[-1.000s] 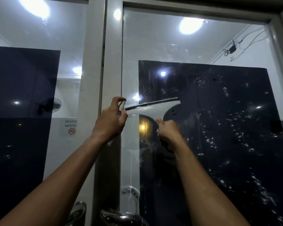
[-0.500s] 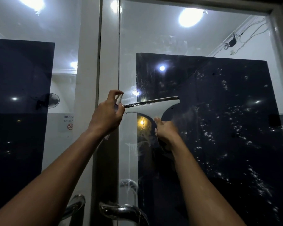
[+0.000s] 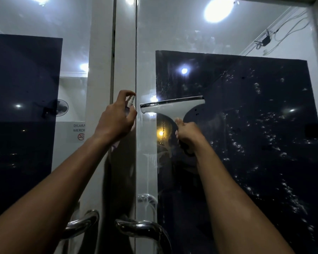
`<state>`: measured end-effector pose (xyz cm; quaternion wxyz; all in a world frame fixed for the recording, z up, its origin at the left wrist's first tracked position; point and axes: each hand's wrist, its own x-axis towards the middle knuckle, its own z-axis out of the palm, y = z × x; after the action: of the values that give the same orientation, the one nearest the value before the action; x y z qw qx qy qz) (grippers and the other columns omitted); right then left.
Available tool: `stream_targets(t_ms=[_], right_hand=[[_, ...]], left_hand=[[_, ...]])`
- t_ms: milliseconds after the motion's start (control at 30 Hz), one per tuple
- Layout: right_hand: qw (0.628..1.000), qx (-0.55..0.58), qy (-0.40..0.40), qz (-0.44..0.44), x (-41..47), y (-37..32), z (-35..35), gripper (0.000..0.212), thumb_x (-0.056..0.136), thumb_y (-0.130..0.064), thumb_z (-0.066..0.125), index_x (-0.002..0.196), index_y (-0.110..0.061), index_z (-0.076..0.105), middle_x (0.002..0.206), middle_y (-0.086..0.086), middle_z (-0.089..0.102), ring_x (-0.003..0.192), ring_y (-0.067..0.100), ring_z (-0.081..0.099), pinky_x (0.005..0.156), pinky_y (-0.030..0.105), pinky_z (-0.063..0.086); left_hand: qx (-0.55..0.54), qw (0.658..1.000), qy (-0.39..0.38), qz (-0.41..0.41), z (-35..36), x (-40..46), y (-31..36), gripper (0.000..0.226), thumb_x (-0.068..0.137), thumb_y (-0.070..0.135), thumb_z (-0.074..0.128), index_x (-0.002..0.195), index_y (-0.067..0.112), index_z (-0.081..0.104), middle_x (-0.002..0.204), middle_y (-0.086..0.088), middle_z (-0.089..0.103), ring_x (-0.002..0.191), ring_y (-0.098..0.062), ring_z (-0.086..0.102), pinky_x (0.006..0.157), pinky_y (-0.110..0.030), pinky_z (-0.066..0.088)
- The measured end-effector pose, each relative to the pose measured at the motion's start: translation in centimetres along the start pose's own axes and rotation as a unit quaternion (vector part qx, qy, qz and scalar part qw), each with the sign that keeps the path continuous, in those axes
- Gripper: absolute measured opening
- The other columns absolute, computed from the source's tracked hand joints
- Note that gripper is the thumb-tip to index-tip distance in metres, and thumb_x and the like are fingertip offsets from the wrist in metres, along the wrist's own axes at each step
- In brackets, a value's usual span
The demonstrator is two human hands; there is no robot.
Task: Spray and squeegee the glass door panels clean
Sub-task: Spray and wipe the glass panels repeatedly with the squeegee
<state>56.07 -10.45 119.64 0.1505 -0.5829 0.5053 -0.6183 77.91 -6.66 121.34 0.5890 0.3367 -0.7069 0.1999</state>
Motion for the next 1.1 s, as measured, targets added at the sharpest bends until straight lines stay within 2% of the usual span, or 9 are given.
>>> stream_targets(t_ms=[133,267,367,467,600,667,867,1000,1100], right_hand=[[1.0,-0.009,-0.008,0.019,-1.8,3.0,0.8,0.061,0.096,-0.063,0.041,0.096,-0.008,0.067,0.091,0.017,0.066,0.083,0.03,0.064,0.082,0.047,0.055],[0.999,-0.016,0.001,0.029,-5.0,6.4,1.2,0.059,0.098,-0.059,0.041,0.063,-0.015,0.062,0.066,0.008,0.063,0.069,0.03,0.064,0.079,0.048,0.056],[1.0,-0.016,-0.003,0.025,-6.3,7.0,0.7,0.059,0.1,-0.055,0.042,0.062,-0.014,0.061,0.06,0.005,0.062,0.062,0.025,0.062,0.075,0.044,0.056],[1.0,-0.024,-0.001,0.016,-5.4,5.4,0.3,0.058,0.1,-0.055,0.042,0.067,-0.013,0.064,0.07,0.01,0.066,0.074,0.032,0.067,0.079,0.044,0.056],[1.0,0.0,0.007,0.015,-1.5,0.9,-0.6,0.057,0.101,-0.052,0.042,0.098,-0.002,0.067,0.089,0.015,0.067,0.074,0.026,0.063,0.067,0.034,0.052],[1.0,0.007,0.005,0.014,-0.5,0.0,-0.8,0.058,0.101,-0.054,0.041,0.105,0.0,0.065,0.094,0.016,0.067,0.077,0.025,0.063,0.07,0.036,0.053],[0.999,-0.036,-0.005,0.025,-4.3,5.6,0.5,0.06,0.1,-0.058,0.038,0.084,-0.008,0.067,0.085,0.019,0.068,0.08,0.034,0.067,0.082,0.048,0.057],[0.999,-0.026,-0.007,0.032,-7.9,8.4,0.5,0.056,0.102,-0.053,0.039,0.068,-0.014,0.06,0.065,0.005,0.062,0.061,0.021,0.06,0.071,0.036,0.054],[0.999,-0.023,-0.019,0.029,-7.5,8.4,0.5,0.058,0.102,-0.053,0.039,0.064,-0.015,0.059,0.065,0.007,0.062,0.065,0.025,0.06,0.078,0.043,0.056]], left_hand=[[-0.007,1.0,0.0,0.003,0.3,-0.7,0.0,0.038,0.102,0.02,0.051,0.139,0.02,0.042,0.107,-0.015,0.064,0.082,-0.031,0.063,0.073,-0.039,0.051],[-0.009,1.0,-0.006,-0.001,1.0,-1.6,0.0,0.04,0.102,0.021,0.052,0.14,0.02,0.042,0.099,-0.006,0.058,0.078,-0.029,0.062,0.074,-0.041,0.055],[-0.012,1.0,-0.01,0.004,1.5,-2.0,0.4,0.041,0.102,0.022,0.051,0.141,0.018,0.041,0.101,-0.005,0.058,0.08,-0.027,0.063,0.065,-0.031,0.05],[-0.012,1.0,-0.012,0.011,1.7,-1.8,0.7,0.041,0.103,0.022,0.051,0.142,0.017,0.04,0.11,-0.013,0.064,0.087,-0.028,0.064,0.066,-0.027,0.047],[-0.013,1.0,0.001,0.017,1.8,-0.5,1.1,0.039,0.103,0.024,0.051,0.14,0.02,0.04,0.115,-0.016,0.066,0.088,-0.027,0.063,0.07,-0.031,0.048],[-0.011,1.0,0.007,0.015,1.9,-0.2,1.3,0.039,0.103,0.025,0.052,0.14,0.021,0.04,0.118,-0.016,0.066,0.092,-0.03,0.065,0.074,-0.033,0.048],[-0.013,1.0,-0.001,0.013,2.3,-1.6,1.0,0.039,0.103,0.024,0.051,0.14,0.022,0.041,0.115,-0.013,0.065,0.089,-0.025,0.063,0.074,-0.035,0.05],[-0.012,1.0,-0.004,0.0,2.6,-2.6,0.7,0.038,0.102,0.022,0.05,0.139,0.023,0.041,0.117,-0.013,0.065,0.092,-0.032,0.065,0.075,-0.04,0.053],[-0.007,1.0,-0.009,-0.007,2.7,-2.8,0.6,0.038,0.102,0.022,0.05,0.139,0.023,0.042,0.115,-0.014,0.065,0.086,-0.033,0.064,0.076,-0.045,0.056]])
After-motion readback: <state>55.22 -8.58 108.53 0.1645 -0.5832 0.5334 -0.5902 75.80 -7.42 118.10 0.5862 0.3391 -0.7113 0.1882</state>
